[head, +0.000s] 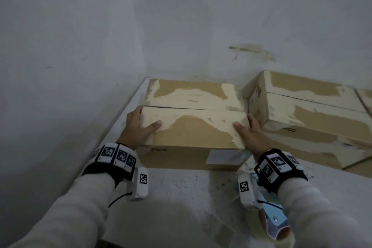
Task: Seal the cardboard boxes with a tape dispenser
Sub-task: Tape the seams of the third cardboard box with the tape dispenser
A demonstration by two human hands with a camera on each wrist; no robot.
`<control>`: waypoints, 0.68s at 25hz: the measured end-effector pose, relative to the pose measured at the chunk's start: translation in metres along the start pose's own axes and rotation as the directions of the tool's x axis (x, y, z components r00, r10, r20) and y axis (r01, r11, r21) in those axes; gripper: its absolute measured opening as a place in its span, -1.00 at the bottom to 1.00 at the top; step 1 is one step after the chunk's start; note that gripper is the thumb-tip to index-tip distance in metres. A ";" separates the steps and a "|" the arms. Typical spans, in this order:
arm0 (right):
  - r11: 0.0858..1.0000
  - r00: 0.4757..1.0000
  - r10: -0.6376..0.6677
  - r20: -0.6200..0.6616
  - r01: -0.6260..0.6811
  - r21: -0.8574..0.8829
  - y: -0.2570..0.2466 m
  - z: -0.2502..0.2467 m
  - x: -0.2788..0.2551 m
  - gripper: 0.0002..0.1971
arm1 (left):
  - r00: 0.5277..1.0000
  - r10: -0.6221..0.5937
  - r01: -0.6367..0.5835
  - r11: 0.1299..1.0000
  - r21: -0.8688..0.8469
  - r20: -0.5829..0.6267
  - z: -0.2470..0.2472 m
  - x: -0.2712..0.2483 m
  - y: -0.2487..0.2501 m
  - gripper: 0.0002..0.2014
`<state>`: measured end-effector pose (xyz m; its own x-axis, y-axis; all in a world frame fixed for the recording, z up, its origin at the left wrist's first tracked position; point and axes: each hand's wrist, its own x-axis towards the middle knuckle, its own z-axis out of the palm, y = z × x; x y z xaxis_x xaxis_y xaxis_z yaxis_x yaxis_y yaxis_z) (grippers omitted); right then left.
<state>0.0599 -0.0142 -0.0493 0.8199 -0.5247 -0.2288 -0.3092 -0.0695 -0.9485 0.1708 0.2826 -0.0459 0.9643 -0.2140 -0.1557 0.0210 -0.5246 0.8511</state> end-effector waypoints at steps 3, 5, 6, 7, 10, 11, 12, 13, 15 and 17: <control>1.000 1.000 0.010 0.029 -0.010 -0.016 0.002 0.000 0.000 -0.34 | 1.000 -0.018 0.022 0.976 -0.215 0.020 0.000 0.000 -0.005 -0.21; 0.999 0.997 0.035 0.071 -0.036 0.005 0.002 -0.001 0.001 -0.39 | 0.998 -0.037 0.052 0.957 -0.285 0.058 -0.001 0.004 -0.006 -0.16; 0.999 0.996 0.044 0.084 -0.046 0.015 0.002 -0.001 0.002 -0.42 | 0.995 -0.043 0.066 0.954 -0.292 0.085 -0.002 0.005 -0.007 -0.13; 0.999 0.995 0.051 0.089 -0.052 0.012 0.001 0.000 0.002 -0.43 | 0.994 -0.037 0.066 0.951 -0.301 0.101 -0.002 0.006 -0.008 -0.13; 0.994 0.996 0.042 0.078 -0.033 -0.107 -0.003 -0.001 0.002 -0.40 | 0.994 -0.039 0.072 0.938 -0.338 0.103 -0.008 0.011 -0.009 -0.31; 0.990 0.996 0.046 0.078 -0.035 -0.135 -0.005 -0.002 0.004 -0.40 | 0.993 -0.043 0.078 0.934 -0.347 0.107 -0.012 0.015 -0.010 -0.31; 0.987 0.996 0.047 0.080 -0.034 -0.159 -0.006 -0.003 0.006 -0.40 | 0.992 -0.046 0.083 0.937 -0.340 0.115 -0.014 0.019 -0.007 -0.26; 0.985 0.996 0.046 0.077 -0.033 -0.167 -0.007 -0.005 0.010 -0.39 | 0.993 -0.052 0.084 0.943 -0.323 0.105 -0.015 0.023 -0.005 -0.25; 0.981 0.998 0.016 0.061 -0.004 -0.193 -0.014 -0.003 0.016 -0.36 | 0.995 -0.075 0.090 0.962 -0.260 0.066 -0.014 0.029 0.002 -0.24; 0.985 0.997 -0.001 0.076 0.014 -0.173 -0.019 0.000 0.021 -0.35 | 0.991 -0.069 0.091 0.977 -0.193 0.116 -0.007 0.031 0.006 -0.10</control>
<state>0.0829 -0.0241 -0.0364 0.8542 -0.4590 -0.2441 -0.3766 -0.2225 -0.8993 0.2026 0.2791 -0.0424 0.9234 -0.2714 -0.2714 0.1591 -0.3729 0.9141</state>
